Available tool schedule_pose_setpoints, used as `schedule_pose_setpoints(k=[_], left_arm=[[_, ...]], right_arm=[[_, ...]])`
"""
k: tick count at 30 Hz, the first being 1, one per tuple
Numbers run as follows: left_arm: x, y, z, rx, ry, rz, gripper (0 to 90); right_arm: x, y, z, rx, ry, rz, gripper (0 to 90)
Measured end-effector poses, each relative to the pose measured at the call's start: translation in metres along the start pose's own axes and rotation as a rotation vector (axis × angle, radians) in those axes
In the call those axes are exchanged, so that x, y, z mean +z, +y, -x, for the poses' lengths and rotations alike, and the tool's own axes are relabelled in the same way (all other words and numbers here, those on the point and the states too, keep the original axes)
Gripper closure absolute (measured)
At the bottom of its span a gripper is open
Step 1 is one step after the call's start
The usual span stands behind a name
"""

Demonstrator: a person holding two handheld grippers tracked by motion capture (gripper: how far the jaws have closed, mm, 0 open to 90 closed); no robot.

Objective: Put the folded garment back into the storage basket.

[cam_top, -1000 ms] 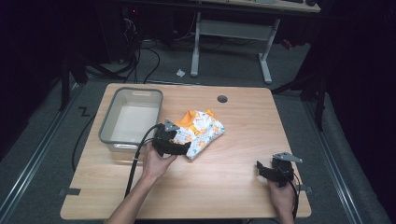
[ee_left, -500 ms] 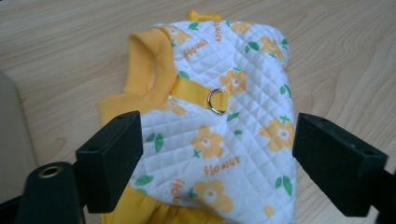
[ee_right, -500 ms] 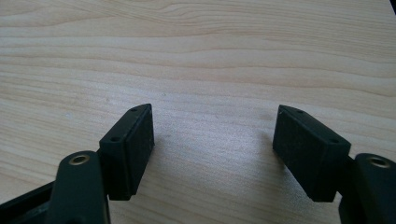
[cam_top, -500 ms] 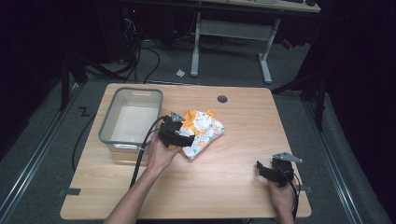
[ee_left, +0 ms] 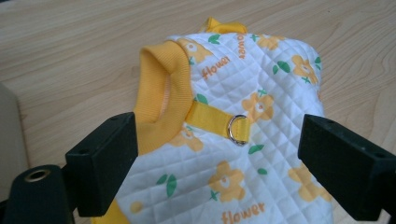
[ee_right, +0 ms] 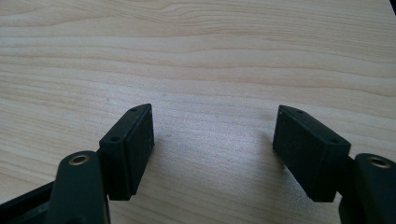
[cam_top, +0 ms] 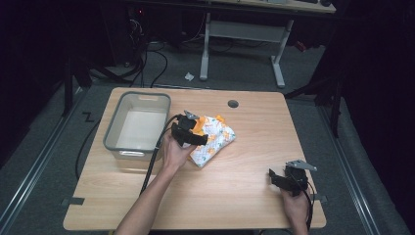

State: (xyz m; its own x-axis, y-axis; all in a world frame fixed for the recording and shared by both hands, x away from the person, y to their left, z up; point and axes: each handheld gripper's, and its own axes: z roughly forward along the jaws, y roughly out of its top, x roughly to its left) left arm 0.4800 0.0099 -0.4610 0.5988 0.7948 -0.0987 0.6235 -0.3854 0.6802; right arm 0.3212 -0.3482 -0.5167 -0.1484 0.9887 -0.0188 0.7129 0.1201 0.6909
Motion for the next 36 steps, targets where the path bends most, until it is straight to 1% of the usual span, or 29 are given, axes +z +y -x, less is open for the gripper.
schedule_pose_setpoints(k=[3, 5, 6, 7, 10, 11, 13, 14, 16, 19, 21, 27, 28, 29, 31, 36], left_arm=[[0.008, 0.0, -0.002, -0.024, 0.008, -0.009, 10.3], [0.013, -0.001, -0.005, -0.036, 0.016, -0.022, 10.1], [0.017, -0.002, -0.007, -0.049, 0.019, -0.032, 10.1], [0.017, -0.002, -0.007, -0.049, 0.019, -0.032, 9.9], [0.026, -0.005, -0.012, -0.059, 0.032, -0.054, 9.3], [0.026, -0.005, -0.012, -0.059, 0.032, -0.054, 9.0], [0.033, -0.007, -0.014, -0.063, 0.047, -0.068, 8.6], [0.033, -0.007, -0.014, -0.063, 0.047, -0.068, 8.4], [0.038, -0.009, -0.017, -0.07, 0.053, -0.078, 8.2], [0.042, -0.01, -0.018, -0.07, 0.063, -0.085, 8.3], [0.046, -0.012, -0.02, -0.074, 0.073, -0.098, 8.2], [0.048, -0.013, -0.021, -0.083, 0.076, -0.099, 8.8], [0.05, -0.013, -0.021, -0.078, 0.097, -0.112, 9.8], [0.05, -0.013, -0.021, -0.078, 0.097, -0.112, 10.7], [0.051, -0.014, -0.02, -0.067, 0.116, -0.122, 11.9], [0.053, -0.013, -0.019, -0.059, 0.128, -0.138, 13.2]], right_arm=[[0.0, 0.0, 0.0, 0.0, 0.0, 0.0, 29.6], [0.0, 0.0, 0.0, 0.0, 0.0, 0.0, 29.6], [0.0, 0.0, 0.0, 0.0, 0.0, 0.0, 29.6], [0.0, 0.0, 0.0, 0.0, 0.0, 0.0, 29.6], [0.0, 0.0, 0.0, 0.0, 0.0, 0.0, 29.6], [0.0, 0.0, 0.0, 0.0, 0.0, 0.0, 29.6], [0.0, 0.0, 0.0, 0.0, 0.0, 0.0, 29.6], [0.0, 0.0, 0.0, 0.0, 0.0, 0.0, 29.6], [0.0, 0.0, 0.0, 0.0, 0.0, 0.0, 29.6], [0.0, 0.0, 0.0, 0.0, 0.0, 0.0, 29.6], [0.0, 0.0, 0.0, 0.0, 0.0, 0.0, 29.6], [0.0, 0.0, 0.0, 0.0, 0.0, 0.0, 29.6], [0.0, 0.0, 0.0, 0.0, 0.0, 0.0, 29.6], [0.0, 0.0, 0.0, 0.0, 0.0, 0.0, 29.6], [0.0, 0.0, 0.0, 0.0, 0.0, 0.0, 29.6], [0.0, 0.0, 0.0, 0.0, 0.0, 0.0, 29.6]])
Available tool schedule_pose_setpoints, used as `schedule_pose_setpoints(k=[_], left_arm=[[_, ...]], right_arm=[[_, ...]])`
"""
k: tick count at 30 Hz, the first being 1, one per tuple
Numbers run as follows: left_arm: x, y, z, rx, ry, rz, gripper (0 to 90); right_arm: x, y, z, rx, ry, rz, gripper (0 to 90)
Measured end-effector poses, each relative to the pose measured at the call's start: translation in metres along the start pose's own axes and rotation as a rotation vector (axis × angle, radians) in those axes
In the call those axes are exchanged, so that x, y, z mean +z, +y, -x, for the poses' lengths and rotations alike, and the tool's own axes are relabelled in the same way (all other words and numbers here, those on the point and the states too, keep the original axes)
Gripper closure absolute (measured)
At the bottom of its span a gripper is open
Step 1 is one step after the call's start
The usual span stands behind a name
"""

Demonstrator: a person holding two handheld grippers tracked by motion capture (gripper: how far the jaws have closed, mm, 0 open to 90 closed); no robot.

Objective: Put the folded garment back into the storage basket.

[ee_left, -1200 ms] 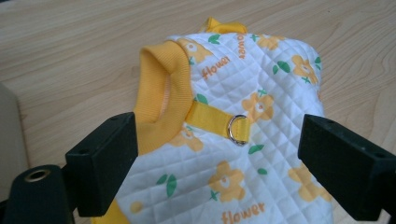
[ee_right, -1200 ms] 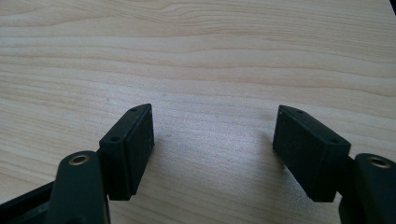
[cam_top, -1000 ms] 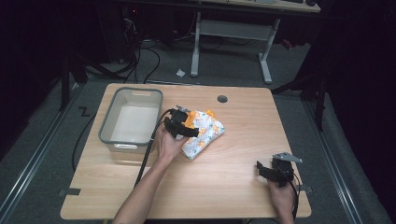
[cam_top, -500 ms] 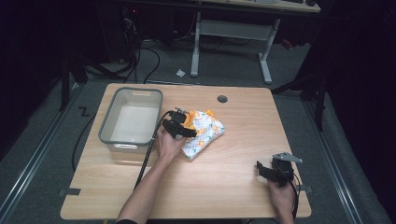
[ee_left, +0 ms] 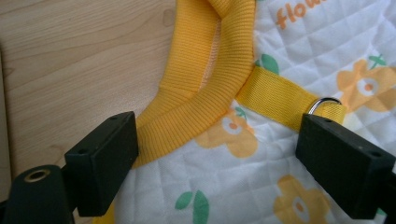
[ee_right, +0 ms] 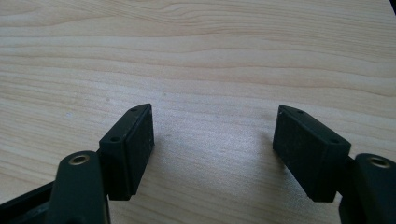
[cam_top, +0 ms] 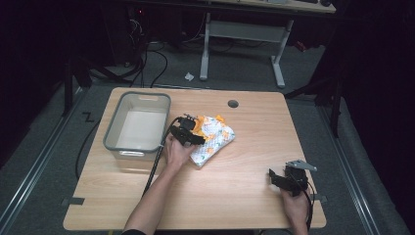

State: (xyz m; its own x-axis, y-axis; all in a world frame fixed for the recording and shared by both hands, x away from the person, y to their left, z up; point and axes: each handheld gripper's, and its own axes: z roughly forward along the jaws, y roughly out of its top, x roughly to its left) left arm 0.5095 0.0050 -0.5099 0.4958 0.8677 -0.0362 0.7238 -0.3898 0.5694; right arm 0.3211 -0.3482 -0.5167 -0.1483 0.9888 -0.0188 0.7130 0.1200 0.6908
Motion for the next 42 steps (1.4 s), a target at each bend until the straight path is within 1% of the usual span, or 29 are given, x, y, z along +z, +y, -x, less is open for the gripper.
schedule_pose_setpoints(k=[3, 5, 6, 7, 8, 9, 10, 11, 12, 13, 15, 16, 17, 20, 21, 22, 26, 27, 28, 33, 35, 38, 41, 42], left_arm=[[0.001, 0.001, 0.0, 0.004, -0.006, -0.011, 15.6], [0.0, 0.001, 0.0, 0.003, -0.012, -0.018, 19.3], [0.0, 0.002, 0.0, -0.002, -0.024, -0.026, 23.2], [0.0, 0.002, 0.0, -0.002, -0.024, -0.026, 25.6], [-0.001, 0.001, 0.0, -0.002, -0.04, -0.03, 28.0], [-0.001, 0.001, 0.0, -0.002, -0.04, -0.03, 30.6], [-0.001, 0.001, 0.002, 0.006, -0.04, -0.032, 30.6], [-0.002, 0.001, 0.002, 0.012, -0.045, -0.036, 33.8], [-0.003, 0.002, 0.003, 0.015, -0.053, -0.038, 40.0], [-0.003, 0.002, 0.004, 0.018, -0.059, -0.039, 40.0], [-0.005, 0.002, 0.005, 0.025, -0.08, -0.045, 47.0], [-0.005, 0.002, 0.005, 0.026, -0.085, -0.044, 53.3], [-0.006, 0.002, 0.005, 0.028, -0.104, -0.048, 56.3], [-0.006, 0.002, 0.005, 0.025, -0.141, -0.047, 65.1], [-0.006, 0.002, 0.005, 0.025, -0.141, -0.047, 67.3], [-0.007, 0.002, 0.003, 0.024, -0.157, -0.047, 67.3], [-0.008, 0.001, 0.001, 0.011, -0.199, -0.041, 72.6], [-0.01, 0.001, 0.001, 0.012, -0.209, -0.036, 74.0], [-0.01, 0.001, 0.001, 0.012, -0.209, -0.036, 74.4], [-0.019, 0.003, 0.003, 0.016, -0.235, -0.007, 75.4], [-0.024, 0.002, 0.005, 0.031, -0.239, 0.002, 75.8], [-0.027, 0.002, 0.006, 0.04, -0.246, 0.011, 75.9], [-0.034, 0.002, 0.007, 0.04, -0.266, 0.032, 75.9], [-0.039, 0.002, 0.007, 0.041, -0.275, 0.044, 75.9]], right_arm=[[0.0, 0.0, 0.0, -0.001, 0.0, 0.0, 29.6], [0.0, 0.0, 0.0, -0.001, 0.0, 0.0, 29.6], [0.0, 0.0, 0.0, 0.0, 0.0, 0.0, 29.6], [0.0, 0.0, 0.0, 0.0, 0.0, 0.0, 29.5], [0.0, 0.0, 0.0, 0.0, 0.0, 0.0, 29.6], [0.0, 0.0, 0.0, 0.0, 0.0, 0.0, 29.6], [0.0, 0.0, 0.0, -0.001, 0.0, 0.0, 29.6], [0.0, 0.0, 0.0, -0.001, -0.001, 0.0, 29.5], [0.0, 0.0, 0.0, 0.0, 0.0, 0.0, 29.5], [0.0, 0.0, 0.0, 0.0, 0.0, 0.0, 29.5], [0.0, 0.0, 0.0, -0.001, 0.0, 0.001, 29.6], [0.0, 0.0, 0.0, -0.001, -0.001, 0.0, 29.6], [0.0, 0.0, 0.0, 0.0, 0.0, 0.0, 29.6], [0.0, 0.0, 0.0, -0.001, -0.001, 0.0, 29.6], [0.0, 0.0, 0.0, -0.001, 0.0, 0.0, 29.6], [0.0, 0.0, 0.0, -0.001, 0.0, 0.0, 29.6], [0.0, 0.0, 0.0, -0.001, 0.0, 0.0, 29.6], [0.0, 0.0, 0.0, -0.001, 0.0, 0.0, 29.6], [0.0, 0.0, 0.0, -0.001, 0.0, 0.0, 29.6], [0.0, 0.0, 0.0, -0.001, 0.0, 0.001, 29.6], [0.0, 0.0, 0.0, -0.001, 0.0, 0.0, 29.6], [0.0, 0.0, 0.0, 0.0, 0.0, 0.0, 29.6], [0.0, 0.0, 0.0, -0.001, 0.0, 0.001, 29.6], [0.0, 0.0, 0.0, -0.001, 0.001, 0.0, 29.5]])
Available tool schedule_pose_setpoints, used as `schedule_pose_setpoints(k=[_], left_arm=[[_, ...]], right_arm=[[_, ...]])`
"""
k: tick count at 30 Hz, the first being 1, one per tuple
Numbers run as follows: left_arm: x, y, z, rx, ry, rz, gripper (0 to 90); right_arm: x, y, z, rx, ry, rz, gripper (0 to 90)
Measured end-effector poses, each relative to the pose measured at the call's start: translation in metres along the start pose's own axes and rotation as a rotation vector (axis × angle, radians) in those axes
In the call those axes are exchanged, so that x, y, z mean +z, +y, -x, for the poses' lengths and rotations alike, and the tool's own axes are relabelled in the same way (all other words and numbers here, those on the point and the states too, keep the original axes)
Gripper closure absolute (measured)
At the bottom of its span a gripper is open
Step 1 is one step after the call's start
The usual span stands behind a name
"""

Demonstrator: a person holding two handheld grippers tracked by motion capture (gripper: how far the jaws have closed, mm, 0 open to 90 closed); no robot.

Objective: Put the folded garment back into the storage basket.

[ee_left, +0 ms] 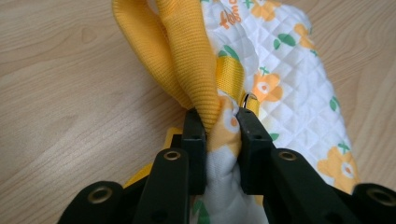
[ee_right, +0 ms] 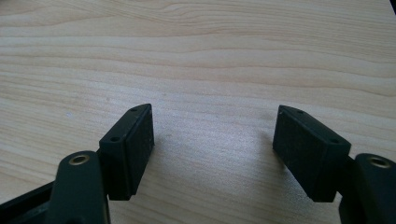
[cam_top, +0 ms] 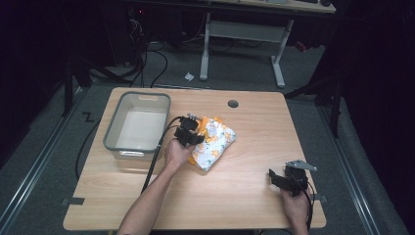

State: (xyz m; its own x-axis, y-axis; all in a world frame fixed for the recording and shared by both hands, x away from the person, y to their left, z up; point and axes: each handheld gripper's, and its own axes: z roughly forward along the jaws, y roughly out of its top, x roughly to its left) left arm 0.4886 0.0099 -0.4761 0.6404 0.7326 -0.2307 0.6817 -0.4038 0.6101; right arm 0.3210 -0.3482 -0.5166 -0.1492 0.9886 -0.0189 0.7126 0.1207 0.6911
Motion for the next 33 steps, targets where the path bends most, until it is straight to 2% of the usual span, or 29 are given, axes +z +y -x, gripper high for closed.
schedule_pose_setpoints(k=[15, 21, 33], left_arm=[[-0.036, 0.004, 0.013, 0.048, -0.032, 0.075, 76.0], [-0.05, 0.003, 0.021, 0.088, -0.054, 0.1, 76.1], [-0.077, 0.001, 0.023, 0.1, -0.077, 0.156, 76.1]], right_arm=[[0.0, 0.0, 0.0, 0.0, 0.0, 0.0, 29.5], [0.0, 0.0, 0.0, 0.0, 0.0, 0.0, 29.5], [0.0, 0.0, 0.0, 0.0, 0.001, 0.0, 29.5]])
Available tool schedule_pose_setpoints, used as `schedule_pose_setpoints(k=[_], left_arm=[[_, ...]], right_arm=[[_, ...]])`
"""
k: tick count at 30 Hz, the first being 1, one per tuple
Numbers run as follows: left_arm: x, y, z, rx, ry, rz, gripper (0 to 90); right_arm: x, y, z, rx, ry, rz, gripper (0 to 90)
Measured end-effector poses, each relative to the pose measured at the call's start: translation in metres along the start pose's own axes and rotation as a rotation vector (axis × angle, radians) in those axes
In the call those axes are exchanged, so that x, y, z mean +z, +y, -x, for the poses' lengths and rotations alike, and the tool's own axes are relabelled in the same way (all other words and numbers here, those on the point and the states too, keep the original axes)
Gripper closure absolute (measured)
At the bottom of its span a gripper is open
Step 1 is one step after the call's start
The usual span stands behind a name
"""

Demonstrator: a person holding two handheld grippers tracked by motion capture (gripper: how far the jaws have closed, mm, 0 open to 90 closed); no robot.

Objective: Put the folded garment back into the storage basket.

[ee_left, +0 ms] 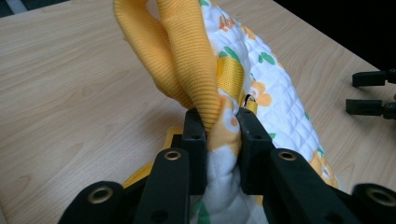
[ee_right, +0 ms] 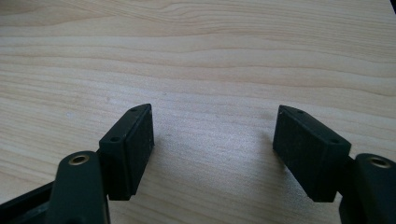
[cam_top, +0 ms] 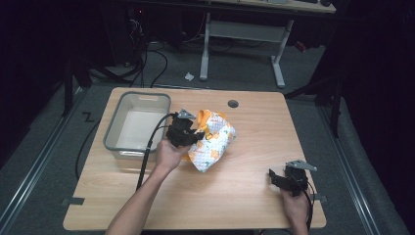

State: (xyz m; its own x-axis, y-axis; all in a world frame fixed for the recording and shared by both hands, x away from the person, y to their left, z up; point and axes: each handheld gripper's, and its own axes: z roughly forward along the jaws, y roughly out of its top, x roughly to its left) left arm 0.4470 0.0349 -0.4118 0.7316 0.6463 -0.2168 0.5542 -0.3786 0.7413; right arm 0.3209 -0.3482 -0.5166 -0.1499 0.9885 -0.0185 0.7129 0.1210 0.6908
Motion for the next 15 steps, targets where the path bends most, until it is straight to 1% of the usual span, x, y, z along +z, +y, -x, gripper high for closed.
schedule_pose_setpoints(k=[2, 3, 4, 6, 7, 8, 11, 13, 15], left_arm=[[-0.006, 0.0, 0.0, -0.001, -0.007, 0.014, 76.1], [-0.009, 0.001, 0.0, -0.002, -0.009, 0.018, 76.1], [-0.009, 0.001, 0.0, -0.002, -0.009, 0.018, 76.1], [-0.014, 0.001, -0.001, -0.008, -0.014, 0.03, 76.1], [-0.02, 0.0, -0.002, -0.011, -0.015, 0.038, 76.1], [-0.02, 0.0, -0.002, -0.011, -0.015, 0.038, 76.1], [-0.028, 0.0, -0.004, -0.019, -0.012, 0.049, 76.1], [-0.035, 0.0, -0.006, -0.027, -0.012, 0.067, 76.1], [-0.037, 0.0, -0.007, -0.032, -0.013, 0.074, 76.1]], right_arm=[[0.0, 0.0, 0.0, -0.004, 0.0, 0.001, 29.5], [0.0, 0.0, 0.0, 0.002, -0.001, 0.0, 29.5], [0.0, 0.0, 0.0, 0.002, -0.001, 0.0, 29.5], [0.0, 0.0, 0.0, 0.0, 0.0, 0.0, 29.5], [0.0, 0.0, 0.0, 0.0, 0.0, 0.0, 29.5], [0.0, 0.0, 0.0, 0.0, 0.0, 0.0, 29.5], [0.0, 0.0, 0.0, 0.0, 0.0, 0.0, 29.5], [0.0, 0.0, 0.0, 0.0, 0.0, 0.0, 29.5], [0.0, 0.0, 0.0, 0.0, 0.0, 0.0, 29.5]])
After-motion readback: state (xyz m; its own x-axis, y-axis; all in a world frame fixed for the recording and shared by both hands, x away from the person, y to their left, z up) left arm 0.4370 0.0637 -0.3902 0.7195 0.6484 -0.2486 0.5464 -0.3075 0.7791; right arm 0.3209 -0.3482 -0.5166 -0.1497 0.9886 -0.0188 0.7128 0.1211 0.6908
